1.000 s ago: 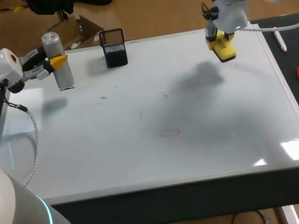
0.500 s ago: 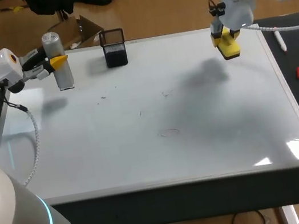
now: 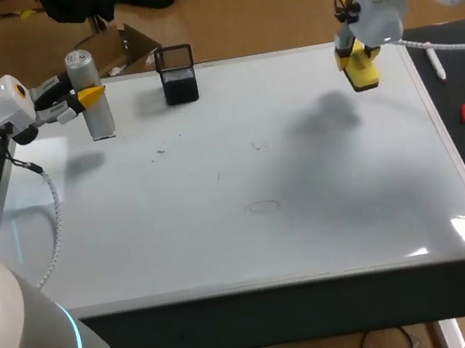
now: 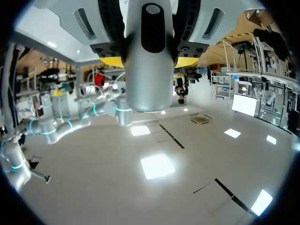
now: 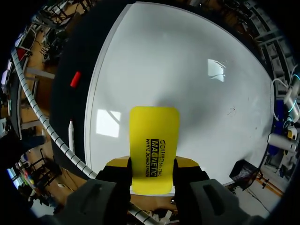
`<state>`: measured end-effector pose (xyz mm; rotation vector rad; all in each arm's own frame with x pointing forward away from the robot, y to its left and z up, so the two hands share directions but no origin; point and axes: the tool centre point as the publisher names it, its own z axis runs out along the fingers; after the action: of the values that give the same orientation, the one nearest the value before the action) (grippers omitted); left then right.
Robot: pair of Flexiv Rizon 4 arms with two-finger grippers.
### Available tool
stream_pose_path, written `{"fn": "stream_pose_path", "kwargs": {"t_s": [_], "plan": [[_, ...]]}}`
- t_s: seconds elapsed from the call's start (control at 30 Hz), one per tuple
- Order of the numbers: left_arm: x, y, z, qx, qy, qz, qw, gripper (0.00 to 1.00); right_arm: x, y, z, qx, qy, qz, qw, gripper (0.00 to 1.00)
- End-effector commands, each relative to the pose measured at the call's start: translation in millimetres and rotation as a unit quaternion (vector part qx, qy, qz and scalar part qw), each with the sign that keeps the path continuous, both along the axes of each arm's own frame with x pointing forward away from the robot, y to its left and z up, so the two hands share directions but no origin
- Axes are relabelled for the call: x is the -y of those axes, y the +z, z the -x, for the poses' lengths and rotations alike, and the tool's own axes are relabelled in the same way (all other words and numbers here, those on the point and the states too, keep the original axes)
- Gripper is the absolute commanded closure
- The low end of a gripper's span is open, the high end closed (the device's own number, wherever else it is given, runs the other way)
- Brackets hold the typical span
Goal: Pick up the inspection probe, press it on each red-marked spot on the whiteboard one by one, put down the probe, pick up the eraser, and wipe off all the red marks.
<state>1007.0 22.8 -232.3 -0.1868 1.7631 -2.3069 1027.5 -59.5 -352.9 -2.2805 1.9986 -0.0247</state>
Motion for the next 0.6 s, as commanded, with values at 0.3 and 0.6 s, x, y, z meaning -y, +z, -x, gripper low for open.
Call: {"fn": "stream_pose_path", "kwargs": {"t_s": [0.3,0.6], "plan": [[0,3.4,1.8,-0.002,-0.002,-0.008,1.000,1.00,2,2,4.0,0.005,0.000,0.001,1.000,1.00],[36,21.7,40.0,-0.020,-0.056,-0.017,0.998,1.00,2,2,4.0,0.005,0.000,0.001,1.000,1.00]]}}
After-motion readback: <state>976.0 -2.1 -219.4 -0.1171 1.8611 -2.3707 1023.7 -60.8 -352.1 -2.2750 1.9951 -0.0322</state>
